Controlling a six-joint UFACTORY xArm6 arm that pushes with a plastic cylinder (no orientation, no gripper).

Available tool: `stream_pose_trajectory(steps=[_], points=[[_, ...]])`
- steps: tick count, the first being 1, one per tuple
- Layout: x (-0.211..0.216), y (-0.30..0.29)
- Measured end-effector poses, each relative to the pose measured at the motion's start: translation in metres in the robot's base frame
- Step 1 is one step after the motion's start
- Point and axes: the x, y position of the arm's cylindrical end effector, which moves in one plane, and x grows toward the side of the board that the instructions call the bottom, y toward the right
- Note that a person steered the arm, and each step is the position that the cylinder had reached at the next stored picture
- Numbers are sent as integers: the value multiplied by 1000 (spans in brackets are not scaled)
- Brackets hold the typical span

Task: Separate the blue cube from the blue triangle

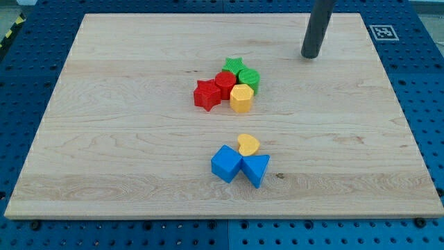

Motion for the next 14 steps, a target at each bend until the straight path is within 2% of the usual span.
stream_pose_trajectory(steps=[1, 3, 4, 6, 7, 8, 10, 11, 12, 13, 14], points=[[4, 0], [82, -22], [98, -48], [106, -48], [142, -48], [161, -79], [166, -226], [207, -237], [229, -210], [240, -183], [252, -183]])
